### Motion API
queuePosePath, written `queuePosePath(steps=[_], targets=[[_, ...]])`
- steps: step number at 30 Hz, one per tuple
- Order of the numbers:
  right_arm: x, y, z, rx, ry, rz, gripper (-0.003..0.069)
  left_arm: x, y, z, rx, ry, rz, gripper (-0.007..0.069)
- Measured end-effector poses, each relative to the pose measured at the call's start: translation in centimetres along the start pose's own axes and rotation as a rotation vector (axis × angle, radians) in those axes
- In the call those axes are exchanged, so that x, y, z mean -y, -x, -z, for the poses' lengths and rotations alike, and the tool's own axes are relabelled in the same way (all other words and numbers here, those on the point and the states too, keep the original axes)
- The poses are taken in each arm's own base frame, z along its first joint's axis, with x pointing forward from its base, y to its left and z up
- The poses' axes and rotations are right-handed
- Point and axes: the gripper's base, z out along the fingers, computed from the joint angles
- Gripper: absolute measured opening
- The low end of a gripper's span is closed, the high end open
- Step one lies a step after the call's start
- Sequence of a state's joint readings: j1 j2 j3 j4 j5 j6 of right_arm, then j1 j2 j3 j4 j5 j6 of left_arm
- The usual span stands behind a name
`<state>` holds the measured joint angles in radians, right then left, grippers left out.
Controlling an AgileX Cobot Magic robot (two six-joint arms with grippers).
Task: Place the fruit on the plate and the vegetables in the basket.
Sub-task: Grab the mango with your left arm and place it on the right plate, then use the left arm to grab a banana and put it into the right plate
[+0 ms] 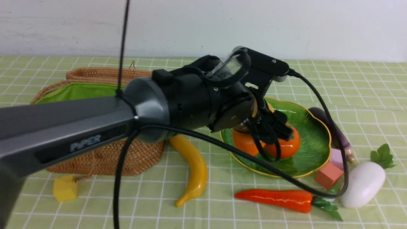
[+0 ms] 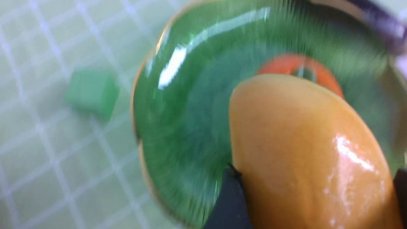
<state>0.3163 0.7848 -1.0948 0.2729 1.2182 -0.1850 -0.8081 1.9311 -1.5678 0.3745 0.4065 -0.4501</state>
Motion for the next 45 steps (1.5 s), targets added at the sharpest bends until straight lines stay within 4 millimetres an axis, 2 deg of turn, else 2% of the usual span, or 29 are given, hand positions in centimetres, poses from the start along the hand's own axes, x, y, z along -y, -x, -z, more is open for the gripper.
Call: queuePosePath(steps=[2, 6, 9, 12, 17, 24, 27, 31, 33, 36, 37, 39, 41, 45], targets=[[0.0, 0.0, 0.0, -0.003, -0.005, -0.005, 0.0082, -0.8, 0.4, -1.8, 0.020, 0.011, 0.018, 0.0570], [0.0, -0.2, 0.0, -0.020, -0.004, -0.005, 0.0085, -2.2, -0.1, -5.4, -0.004, 0.046, 0.045, 0.0570], [0.0, -0.2, 0.0, -0.027, -0.002, -0.005, 0.0085, -2.5, -0.3, -6.8, -0.022, 0.059, 0.050, 0.0570], [0.0, -0.2, 0.0, -0.027, -0.002, -0.005, 0.0085, -2.5, -0.2, -6.9, -0.021, 0.060, 0.052, 0.0570], [0.0, -0.2, 0.0, -0.027, -0.002, -0.005, 0.0085, -2.5, 0.2, -6.6, -0.015, 0.062, 0.053, 0.0663], [0.0, -0.2, 0.0, -0.027, -0.002, -0.005, 0.0085, -2.5, 1.3, -4.3, -0.029, 0.083, 0.060, 0.0643], [0.0, -0.2, 0.0, -0.026, -0.002, -0.005, 0.0087, -1.7, 2.5, -1.2, -0.057, 0.097, 0.063, 0.0569], [0.0, -0.2, 0.0, -0.027, -0.002, -0.005, 0.0087, -0.7, 3.2, 3.1, -0.132, 0.127, 0.064, 0.0400], [0.0, -0.2, 0.0, -0.027, -0.002, -0.005, 0.0090, 0.0, 3.4, 6.5, -0.211, 0.152, 0.068, 0.0176], [0.0, -0.3, 0.0, -0.029, -0.002, -0.005, 0.0092, -0.2, 2.8, 8.7, -0.316, 0.190, 0.098, 0.0007], [0.0, -0.3, 0.0, -0.029, -0.002, -0.005, 0.0092, -0.2, 2.7, 8.7, -0.326, 0.192, 0.105, -0.0006], [0.0, -0.3, 0.0, -0.035, -0.001, -0.005, 0.0092, -0.4, 1.0, 8.7, -0.451, 0.216, 0.142, -0.0013], [0.0, -0.4, 0.0, -0.042, 0.001, -0.006, 0.0092, -0.4, -1.0, 7.6, -0.543, 0.223, 0.148, -0.0013], [0.0, -0.4, 0.0, -0.044, 0.002, -0.006, 0.0092, -0.3, -3.6, 5.2, -0.622, 0.231, 0.136, -0.0011]])
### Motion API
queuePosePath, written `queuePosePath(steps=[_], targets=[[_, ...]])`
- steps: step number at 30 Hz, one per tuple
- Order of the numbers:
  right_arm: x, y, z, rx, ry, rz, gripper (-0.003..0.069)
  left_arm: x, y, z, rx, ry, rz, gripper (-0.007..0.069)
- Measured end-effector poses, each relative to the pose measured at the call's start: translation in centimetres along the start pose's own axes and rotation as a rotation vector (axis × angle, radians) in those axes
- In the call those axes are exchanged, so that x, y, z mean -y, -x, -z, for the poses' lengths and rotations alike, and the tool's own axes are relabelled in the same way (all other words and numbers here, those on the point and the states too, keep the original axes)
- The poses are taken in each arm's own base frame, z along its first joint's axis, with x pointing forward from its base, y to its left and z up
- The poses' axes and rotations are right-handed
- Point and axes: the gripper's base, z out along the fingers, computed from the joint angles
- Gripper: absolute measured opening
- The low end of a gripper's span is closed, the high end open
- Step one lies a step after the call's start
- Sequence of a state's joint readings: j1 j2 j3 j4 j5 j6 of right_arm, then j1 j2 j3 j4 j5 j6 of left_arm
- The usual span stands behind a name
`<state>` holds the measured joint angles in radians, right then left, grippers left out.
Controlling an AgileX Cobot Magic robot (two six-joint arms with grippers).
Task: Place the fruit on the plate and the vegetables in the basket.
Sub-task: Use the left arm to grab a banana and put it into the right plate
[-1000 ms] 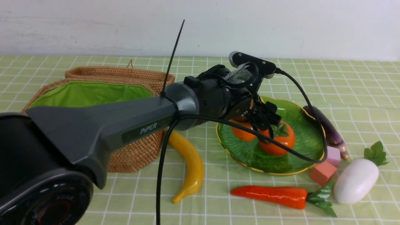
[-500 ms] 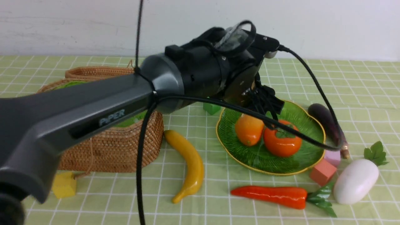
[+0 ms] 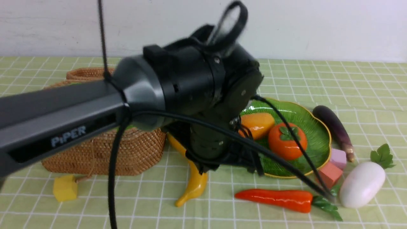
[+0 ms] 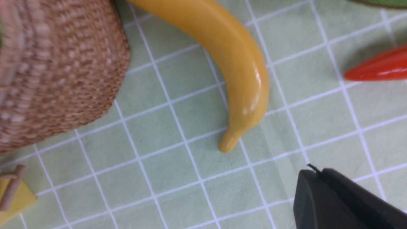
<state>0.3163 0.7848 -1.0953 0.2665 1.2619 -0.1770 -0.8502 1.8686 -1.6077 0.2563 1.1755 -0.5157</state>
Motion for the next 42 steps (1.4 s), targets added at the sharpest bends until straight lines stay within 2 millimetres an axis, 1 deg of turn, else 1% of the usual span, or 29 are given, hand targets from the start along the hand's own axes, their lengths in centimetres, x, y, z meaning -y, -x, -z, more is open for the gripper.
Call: queuePosePath(steps=[2, 3, 4, 6, 7, 8, 9, 10, 12, 15, 16, 18, 22, 25, 26, 27, 28, 29, 32, 33, 37, 41, 42], targets=[[0.0, 0.0, 0.0, -0.001, 0.000, 0.000, 0.0093, 0.3, 0.1, -2.3, -0.028, 0.009, -0.003, 0.0017], [0.0, 0.0, 0.0, -0.001, 0.000, 0.000, 0.0094, 0.2, 0.3, -3.1, -0.037, 0.013, 0.006, 0.0037], [0.0, 0.0, 0.0, -0.001, 0.000, 0.000, 0.0094, 0.0, 0.5, -4.0, -0.048, 0.018, 0.018, 0.0066], [0.0, 0.0, 0.0, -0.001, 0.000, 0.000, 0.0094, -0.7, 0.8, -5.8, -0.075, 0.028, 0.049, 0.0150], [0.0, 0.0, 0.0, -0.001, 0.000, 0.000, 0.0094, -1.0, 0.9, -6.3, -0.083, 0.027, 0.062, 0.0176], [0.0, 0.0, 0.0, -0.001, 0.000, 0.000, 0.0094, -1.5, 1.1, -6.7, -0.089, 0.022, 0.083, 0.0233], [0.0, 0.0, 0.0, -0.001, 0.000, 0.000, 0.0094, -1.6, 1.2, -6.8, -0.090, 0.021, 0.086, 0.0243], [0.0, 0.0, 0.0, -0.001, 0.000, 0.000, 0.0094, -2.1, 1.4, -7.1, -0.086, 0.011, 0.108, 0.0321], [0.0, 0.0, 0.0, -0.002, 0.000, 0.000, 0.0094, -2.3, 1.7, -7.2, -0.062, -0.001, 0.117, 0.0423], [0.0, 0.0, 0.0, -0.003, 0.001, 0.000, 0.0095, -2.1, 2.1, -7.6, -0.029, -0.019, 0.117, 0.0523], [0.0, 0.0, 0.0, -0.003, 0.001, 0.000, 0.0095, -2.1, 2.1, -7.7, -0.028, -0.019, 0.117, 0.0528], [0.0, 0.0, 0.0, -0.004, 0.001, 0.000, 0.0095, -1.9, 2.2, -8.9, -0.027, -0.013, 0.105, 0.0577], [0.0, 0.0, 0.0, -0.004, 0.001, 0.000, 0.0095, -1.9, 2.2, -10.2, -0.034, 0.021, 0.081, 0.0573], [0.0, 0.0, 0.0, -0.004, 0.001, 0.000, 0.0095, -1.8, 2.0, -11.3, -0.052, 0.041, 0.067, 0.0538], [0.0, 0.0, 0.0, -0.004, 0.001, 0.000, 0.0095, -1.8, 2.0, -11.3, -0.052, 0.041, 0.067, 0.0535], [0.0, 0.0, 0.0, -0.004, 0.001, 0.000, 0.0095, -1.7, 1.9, -11.8, -0.064, 0.045, 0.065, 0.0501], [0.0, 0.0, 0.0, -0.004, 0.001, 0.000, 0.0095, -1.7, 1.9, -12.0, -0.067, 0.044, 0.067, 0.0496], [0.0, 0.0, 0.0, -0.004, 0.002, 0.000, 0.0095, -1.6, 1.9, -12.1, -0.071, 0.040, 0.071, 0.0435], [0.0, 0.0, 0.0, -0.003, 0.004, -0.001, 0.0095, -1.4, 1.9, -12.1, -0.074, 0.030, 0.081, 0.0332], [0.0, 0.0, 0.0, -0.003, 0.005, -0.001, 0.0095, -1.4, 1.9, -12.2, -0.075, 0.029, 0.081, 0.0313], [-0.1, 0.0, 0.0, -0.002, 0.013, -0.003, 0.0095, -1.5, 1.8, -12.2, -0.083, 0.034, 0.081, 0.0317], [-0.3, 0.0, 0.0, 0.001, 0.028, 0.003, 0.0095, -1.8, 1.5, -11.5, -0.113, 0.055, 0.079, 0.0316], [-0.4, 0.0, 0.1, 0.008, 0.038, 0.006, 0.0095, -1.9, 1.7, -10.4, -0.105, 0.050, 0.086, 0.0316]])
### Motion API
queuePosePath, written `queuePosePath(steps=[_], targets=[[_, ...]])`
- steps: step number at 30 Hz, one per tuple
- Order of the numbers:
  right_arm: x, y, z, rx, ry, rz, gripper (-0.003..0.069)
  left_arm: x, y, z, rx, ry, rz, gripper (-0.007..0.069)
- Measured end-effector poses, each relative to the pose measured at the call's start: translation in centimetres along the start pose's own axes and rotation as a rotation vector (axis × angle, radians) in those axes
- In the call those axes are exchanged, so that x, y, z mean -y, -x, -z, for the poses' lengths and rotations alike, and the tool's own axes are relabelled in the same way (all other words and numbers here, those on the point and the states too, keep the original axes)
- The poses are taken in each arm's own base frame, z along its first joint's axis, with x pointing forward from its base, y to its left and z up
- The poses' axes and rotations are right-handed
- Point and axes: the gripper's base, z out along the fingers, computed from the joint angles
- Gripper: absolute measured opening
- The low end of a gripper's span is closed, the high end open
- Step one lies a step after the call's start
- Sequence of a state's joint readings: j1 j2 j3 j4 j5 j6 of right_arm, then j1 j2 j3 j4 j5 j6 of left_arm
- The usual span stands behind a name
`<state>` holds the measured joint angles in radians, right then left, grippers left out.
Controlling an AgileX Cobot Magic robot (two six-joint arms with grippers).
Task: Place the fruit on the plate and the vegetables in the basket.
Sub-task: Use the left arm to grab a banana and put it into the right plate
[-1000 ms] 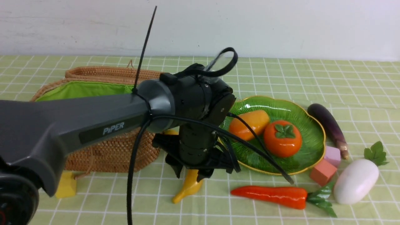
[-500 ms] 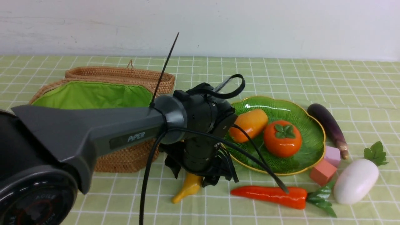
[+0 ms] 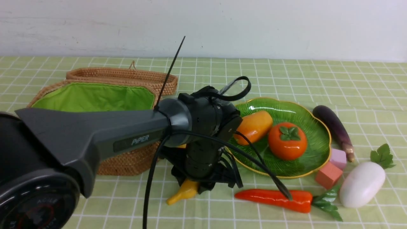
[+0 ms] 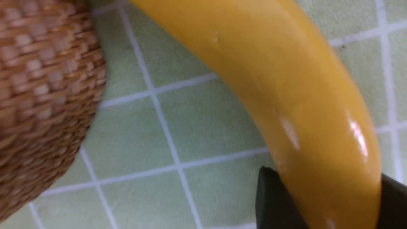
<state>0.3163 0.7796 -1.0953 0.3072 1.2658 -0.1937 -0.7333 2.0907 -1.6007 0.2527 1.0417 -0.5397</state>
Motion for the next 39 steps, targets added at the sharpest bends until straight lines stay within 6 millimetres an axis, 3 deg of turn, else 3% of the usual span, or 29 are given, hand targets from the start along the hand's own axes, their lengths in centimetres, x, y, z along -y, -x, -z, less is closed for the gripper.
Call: queuePosePath(steps=[1, 4, 6, 7, 9, 13, 16, 17, 21, 23, 29, 32, 39], targets=[[0.0, 0.0, 0.0, 0.001, 0.000, 0.001, 0.0095, 0.0, 0.0, 0.2, 0.001, -0.001, 0.001, 0.0316], [-0.3, -0.1, 0.8, 0.044, -0.004, 0.016, 0.0095, -0.8, 0.1, 4.2, 0.060, -0.043, 0.032, 0.0316], [-0.4, 0.0, 1.3, 0.069, -0.007, 0.021, 0.0095, -1.1, 0.0, 5.7, 0.082, -0.064, 0.043, 0.0316], [-0.7, 0.0, 2.2, 0.117, -0.013, 0.032, 0.0095, -1.5, -0.2, 7.6, 0.119, -0.089, 0.036, 0.0316], [-1.0, 0.1, 3.5, 0.182, -0.021, 0.045, 0.0095, -1.7, -0.5, 9.6, 0.167, -0.110, -0.010, 0.0316], [-1.7, -0.5, 5.6, 0.279, -0.029, 0.070, 0.0095, -1.0, -1.2, 12.5, 0.269, -0.144, -0.207, 0.0316], [-2.3, -1.8, 7.2, 0.336, -0.034, 0.088, 0.0095, 1.3, -1.4, 13.9, 0.416, -0.186, -0.510, 0.0316], [-2.4, -1.8, 7.3, 0.339, -0.035, 0.089, 0.0095, 1.5, -1.4, 13.9, 0.422, -0.187, -0.524, 0.0316], [-2.8, -3.0, 8.4, 0.375, -0.037, 0.104, 0.0095, 4.3, -0.9, 12.6, 0.556, -0.169, -0.977, 0.0316], [-3.0, -3.3, 8.7, 0.383, -0.038, 0.109, 0.0095, 5.2, -0.6, 11.0, 0.576, -0.144, -1.181, 0.0316], [-3.1, -3.6, 8.6, 0.354, -0.022, 0.108, 0.0095, 6.3, 0.0, 7.3, 0.589, -0.095, -1.563, 0.0316], [-3.2, -3.6, 8.6, 0.351, -0.013, 0.107, 0.0095, 6.8, 0.7, 5.9, 0.635, -0.053, -1.633, 0.0316], [-3.4, -3.6, 8.6, 0.352, 0.010, 0.104, 0.0095, 6.7, 1.9, 4.4, 0.693, -0.011, -1.615, 0.0316]])
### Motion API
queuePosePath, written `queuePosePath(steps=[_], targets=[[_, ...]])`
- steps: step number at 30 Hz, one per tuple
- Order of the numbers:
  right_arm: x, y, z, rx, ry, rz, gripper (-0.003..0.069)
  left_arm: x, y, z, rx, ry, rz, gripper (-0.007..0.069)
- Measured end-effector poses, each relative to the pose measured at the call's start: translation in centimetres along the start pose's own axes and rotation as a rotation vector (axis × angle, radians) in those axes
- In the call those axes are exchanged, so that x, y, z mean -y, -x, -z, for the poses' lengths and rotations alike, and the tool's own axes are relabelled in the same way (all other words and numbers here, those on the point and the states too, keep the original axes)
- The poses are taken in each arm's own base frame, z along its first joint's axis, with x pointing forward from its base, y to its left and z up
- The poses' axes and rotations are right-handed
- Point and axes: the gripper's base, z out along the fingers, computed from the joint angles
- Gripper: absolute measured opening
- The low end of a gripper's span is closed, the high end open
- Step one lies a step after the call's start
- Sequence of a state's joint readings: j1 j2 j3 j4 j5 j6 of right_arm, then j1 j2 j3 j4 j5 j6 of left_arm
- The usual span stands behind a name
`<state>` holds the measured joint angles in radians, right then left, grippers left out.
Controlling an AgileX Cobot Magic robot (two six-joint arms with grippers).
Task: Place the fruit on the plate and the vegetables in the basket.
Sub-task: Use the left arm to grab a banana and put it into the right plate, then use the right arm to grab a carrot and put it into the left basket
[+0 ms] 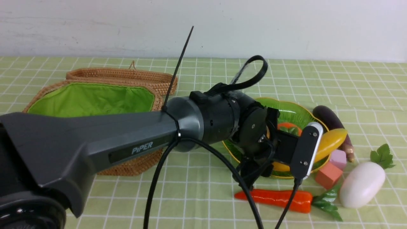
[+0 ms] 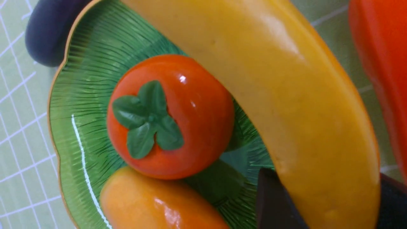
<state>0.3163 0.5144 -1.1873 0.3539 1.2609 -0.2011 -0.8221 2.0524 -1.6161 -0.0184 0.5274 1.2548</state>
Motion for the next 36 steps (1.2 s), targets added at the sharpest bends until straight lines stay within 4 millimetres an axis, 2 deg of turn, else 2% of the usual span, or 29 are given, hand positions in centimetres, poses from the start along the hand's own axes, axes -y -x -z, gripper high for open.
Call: queuePosePath(steps=[6, 11, 13, 16, 20, 24, 28, 31, 32, 34, 35, 36], targets=[[-0.1, -0.1, 0.0, -0.005, 0.007, -0.002, 0.0095, 0.1, -0.1, 0.0, -0.002, -0.006, 0.031, 0.0316], [-0.1, -0.1, 0.0, -0.005, 0.007, -0.002, 0.0095, 0.1, -0.1, 0.0, -0.004, -0.009, 0.081, 0.0384], [-0.1, -0.1, 0.0, -0.005, 0.007, -0.002, 0.0095, 0.1, -0.1, 0.0, -0.004, -0.009, 0.096, 0.0451], [-0.1, -0.1, 0.0, -0.006, 0.006, -0.002, 0.0095, 0.1, -0.1, 0.0, -0.004, -0.009, 0.101, 0.0503], [0.0, -0.1, 0.0, -0.007, 0.000, 0.000, 0.0097, 0.0, 0.0, 0.2, -0.002, -0.005, 0.113, 0.0518], [0.3, -0.1, 0.0, -0.013, -0.028, 0.008, 0.0097, -0.5, 0.1, 1.3, 0.005, 0.013, 0.160, 0.0521], [0.8, -0.2, -0.1, -0.026, -0.089, 0.002, 0.0098, -1.5, 0.5, 5.3, 0.016, 0.025, 0.332, 0.0508], [1.5, 0.0, -0.6, -0.053, -0.132, -0.017, 0.0099, -1.9, 0.9, 9.4, 0.033, 0.012, 0.577, 0.0440], [1.6, 0.0, -0.7, -0.058, -0.134, -0.020, 0.0099, -1.9, 0.9, 9.4, 0.030, 0.006, 0.596, 0.0432], [2.3, 0.4, -1.9, -0.105, -0.160, -0.030, 0.0101, -2.2, 1.1, 13.1, 0.049, 0.012, 0.816, 0.0307], [2.6, 0.7, -2.6, -0.132, -0.167, -0.034, 0.0103, -2.3, 1.2, 15.4, 0.065, 0.025, 0.910, 0.0212], [2.7, 0.7, -2.7, -0.136, -0.167, -0.037, 0.0103, -2.3, 1.2, 15.8, 0.067, 0.026, 0.924, 0.0212]])
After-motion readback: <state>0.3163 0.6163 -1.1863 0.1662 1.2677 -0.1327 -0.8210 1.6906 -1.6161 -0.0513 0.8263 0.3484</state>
